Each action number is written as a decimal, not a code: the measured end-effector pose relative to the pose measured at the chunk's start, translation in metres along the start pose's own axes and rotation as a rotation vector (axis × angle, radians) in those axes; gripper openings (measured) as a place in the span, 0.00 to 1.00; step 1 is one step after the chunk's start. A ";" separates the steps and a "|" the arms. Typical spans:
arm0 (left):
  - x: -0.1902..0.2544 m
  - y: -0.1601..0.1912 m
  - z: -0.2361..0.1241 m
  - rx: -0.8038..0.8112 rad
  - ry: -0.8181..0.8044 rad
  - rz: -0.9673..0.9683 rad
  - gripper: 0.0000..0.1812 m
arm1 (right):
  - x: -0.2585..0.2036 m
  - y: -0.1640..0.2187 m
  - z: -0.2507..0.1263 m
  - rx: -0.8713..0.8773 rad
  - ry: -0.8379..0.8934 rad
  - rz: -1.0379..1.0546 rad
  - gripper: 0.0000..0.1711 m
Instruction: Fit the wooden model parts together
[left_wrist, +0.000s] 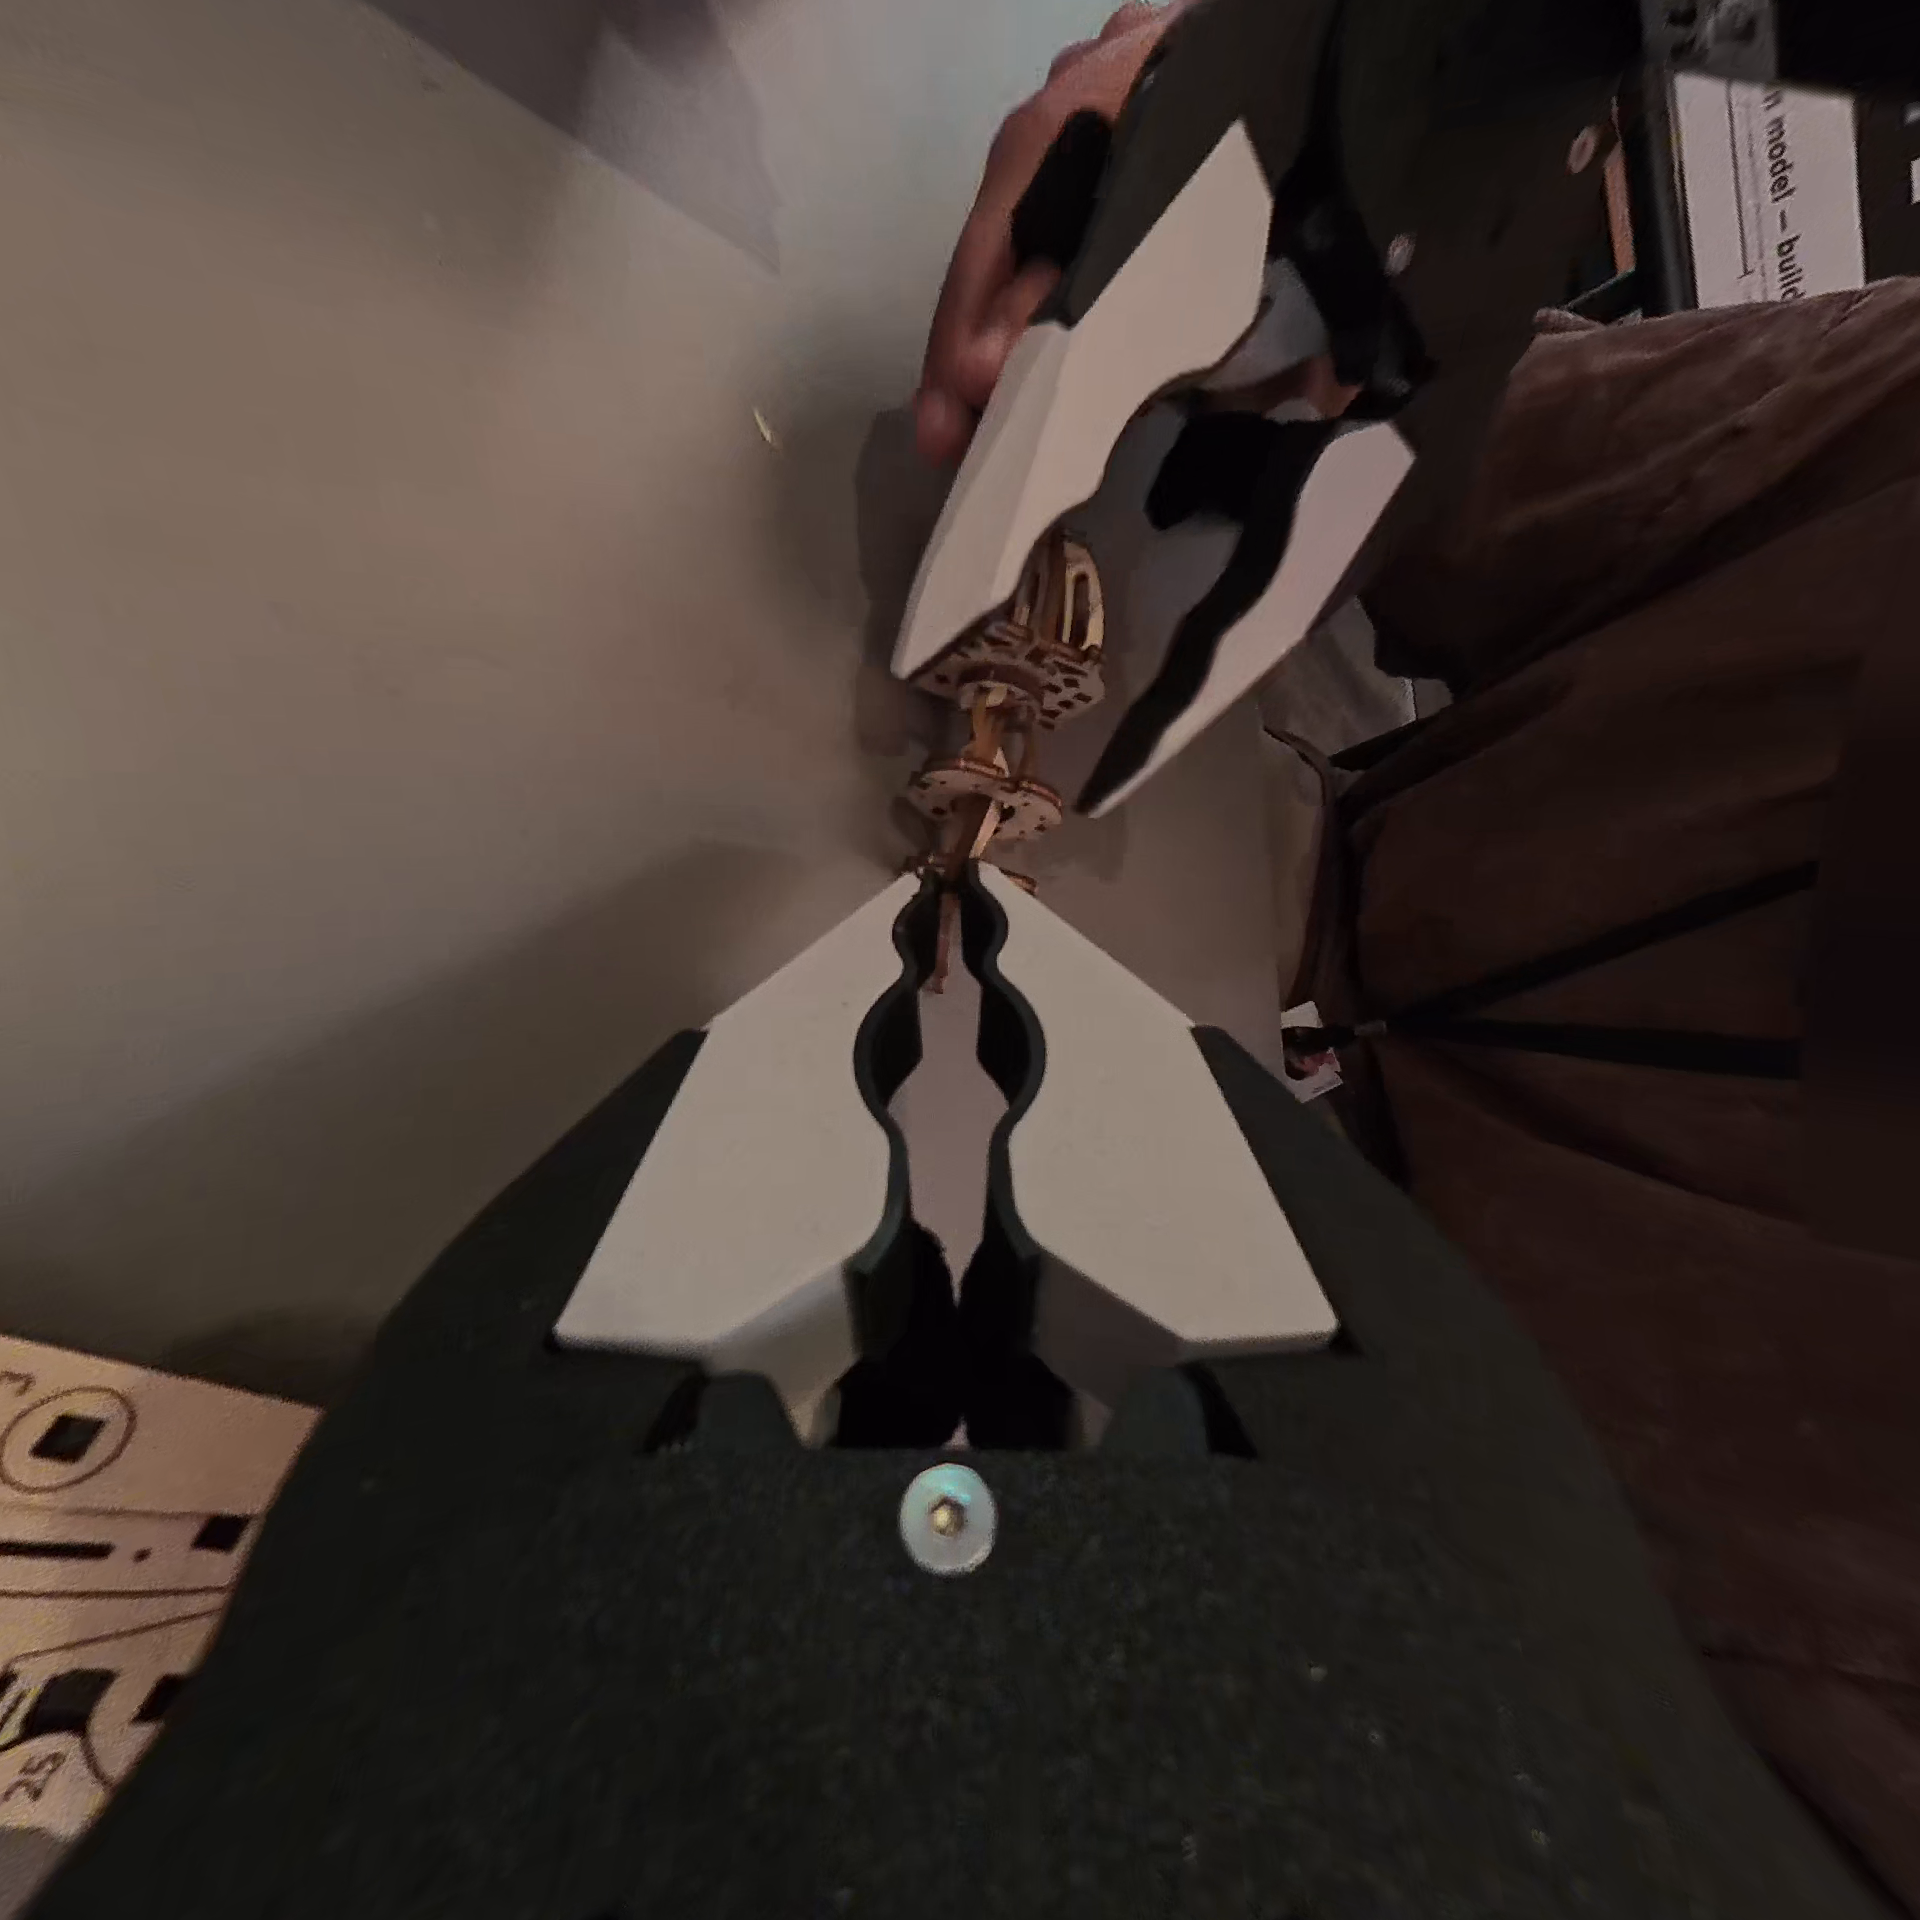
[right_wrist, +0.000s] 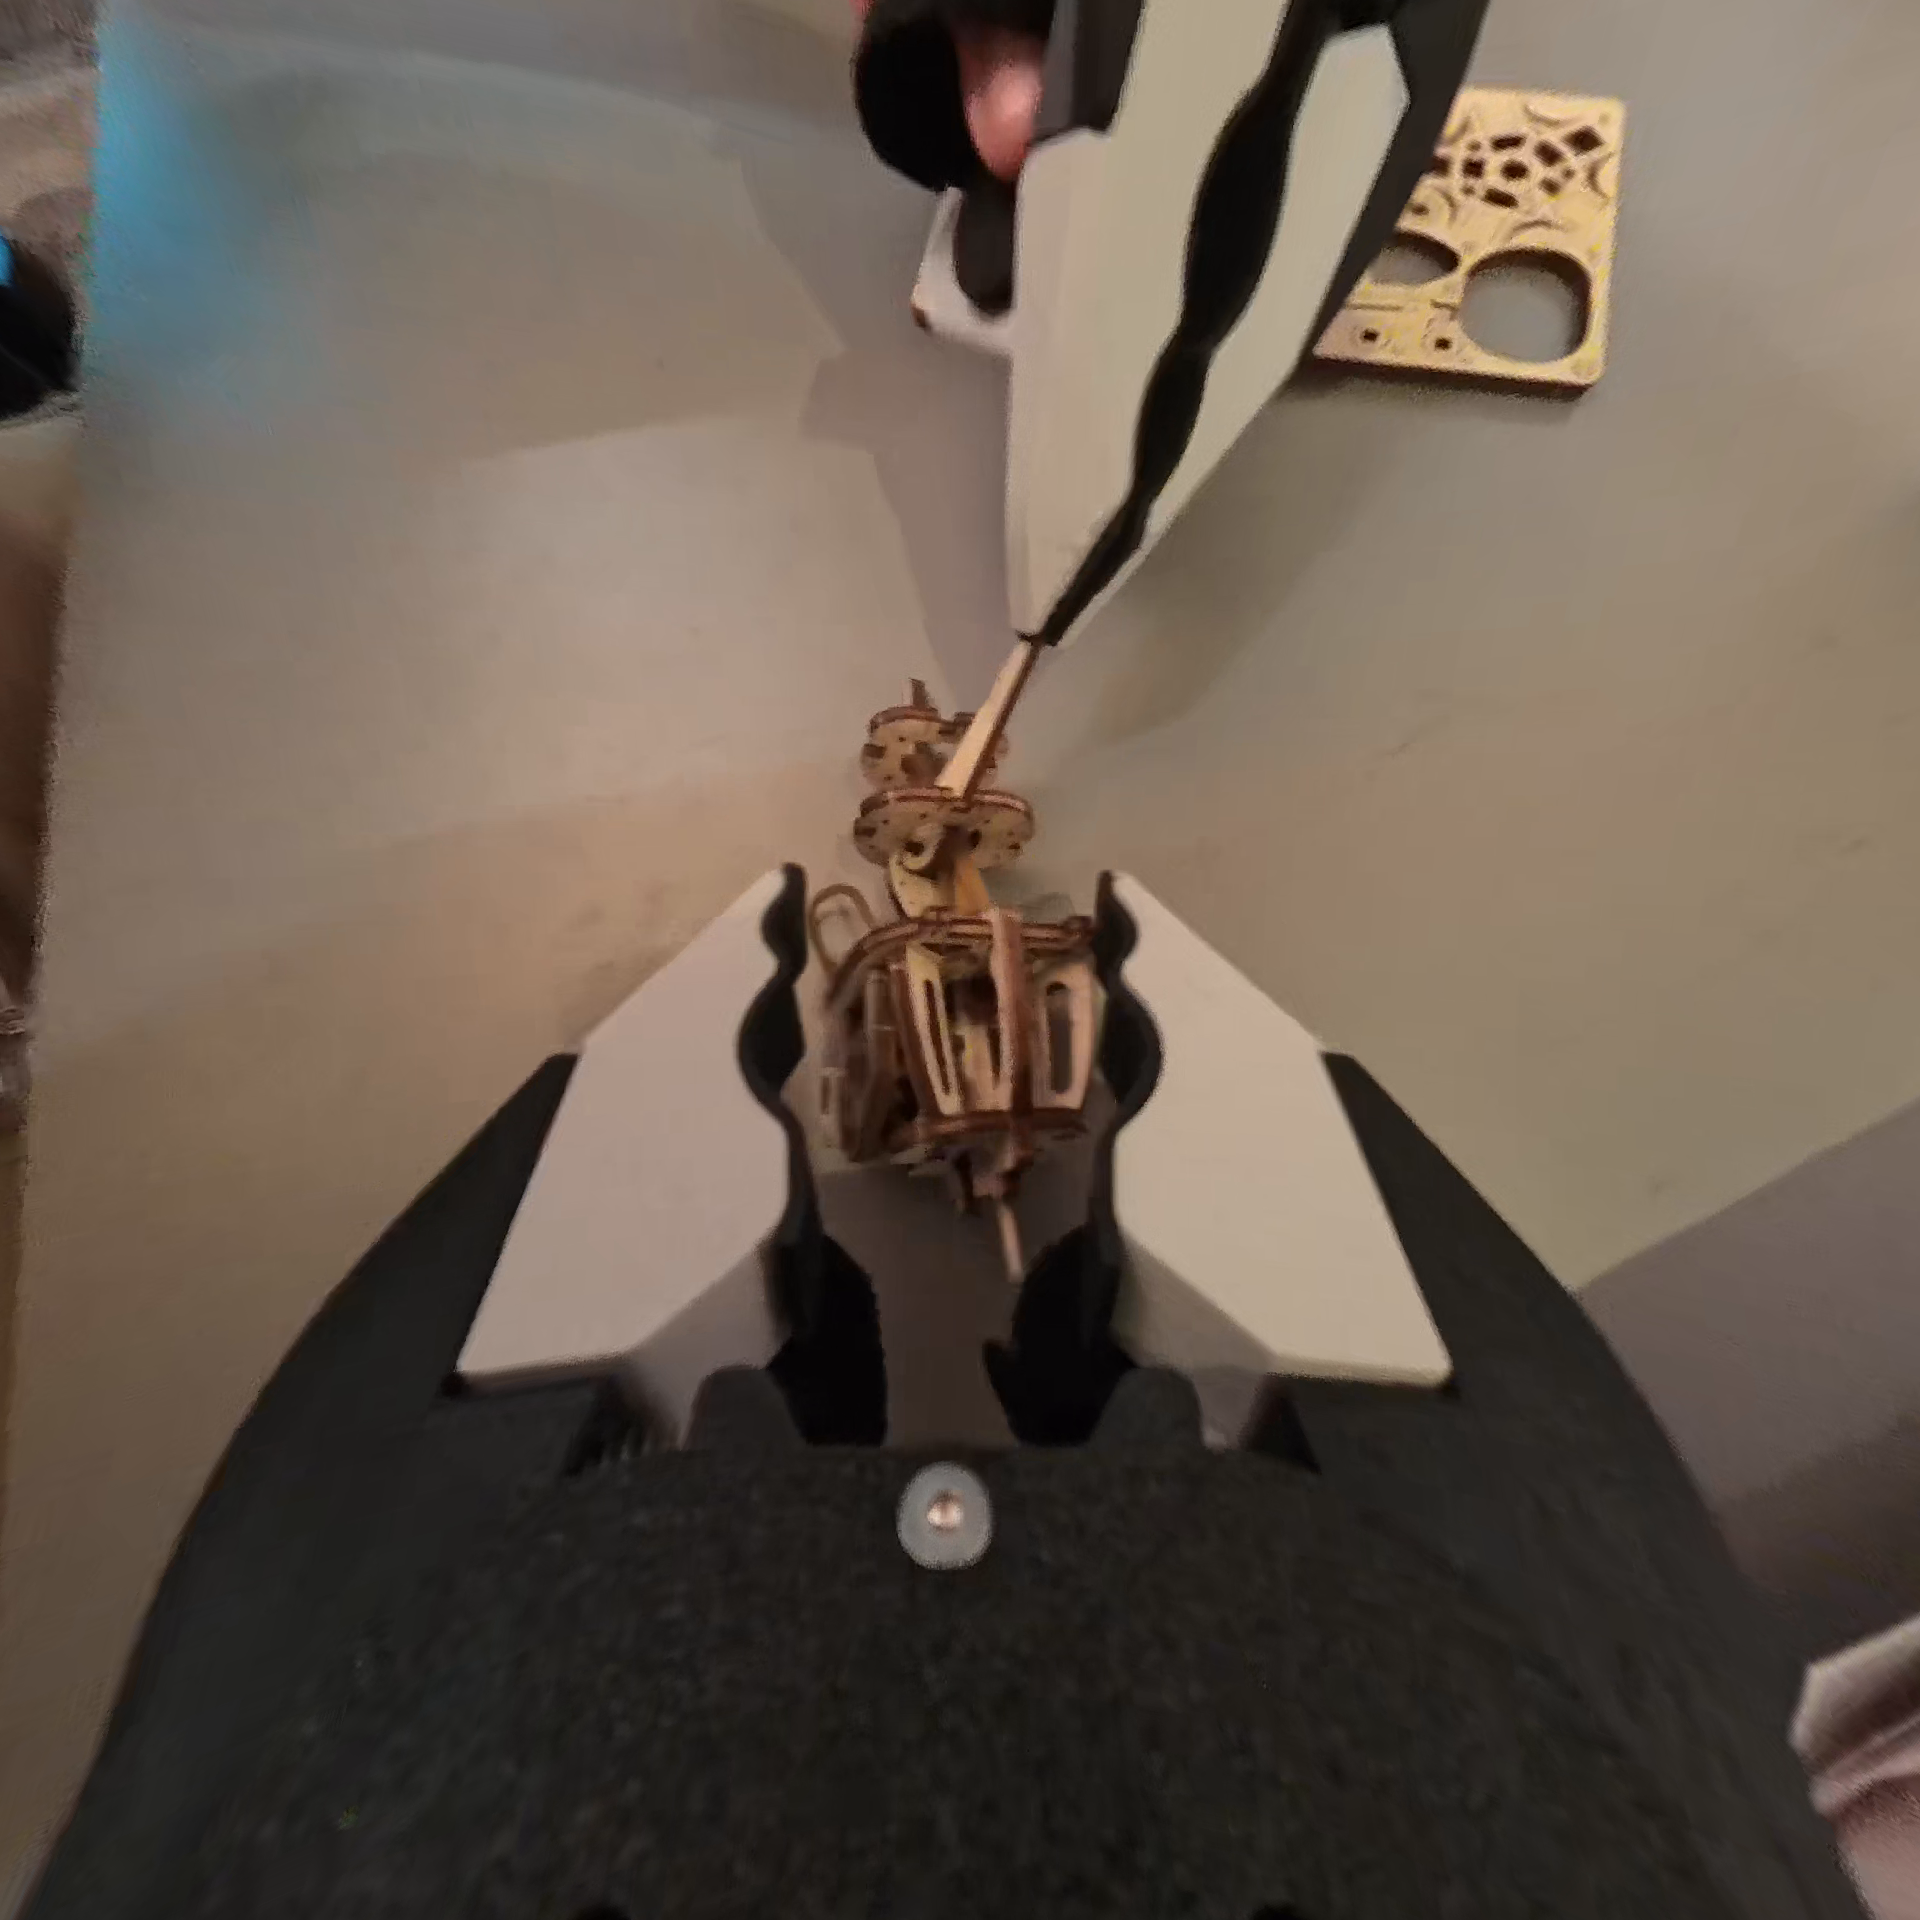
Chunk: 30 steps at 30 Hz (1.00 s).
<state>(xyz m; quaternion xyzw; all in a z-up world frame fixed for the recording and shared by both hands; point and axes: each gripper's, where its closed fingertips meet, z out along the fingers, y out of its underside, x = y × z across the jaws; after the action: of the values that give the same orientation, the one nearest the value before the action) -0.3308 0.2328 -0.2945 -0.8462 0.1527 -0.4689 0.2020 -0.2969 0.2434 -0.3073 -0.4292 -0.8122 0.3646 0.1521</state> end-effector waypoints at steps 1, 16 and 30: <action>0.000 0.000 0.000 -0.008 -0.011 0.008 0.01 | 0.002 0.001 0.001 -0.006 0.021 -0.011 0.27; -0.005 -0.015 -0.020 0.027 -0.041 0.122 0.00 | -0.009 0.006 -0.002 -0.060 0.004 -0.087 0.27; 0.066 0.014 -0.040 0.510 -0.466 0.267 0.00 | 0.002 -0.039 -0.046 0.299 -0.002 -0.056 0.28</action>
<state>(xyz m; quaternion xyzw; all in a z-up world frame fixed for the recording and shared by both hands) -0.3320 0.1836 -0.2341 -0.8253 0.0897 -0.2561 0.4953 -0.2954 0.2518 -0.2478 -0.3783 -0.7607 0.4777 0.2235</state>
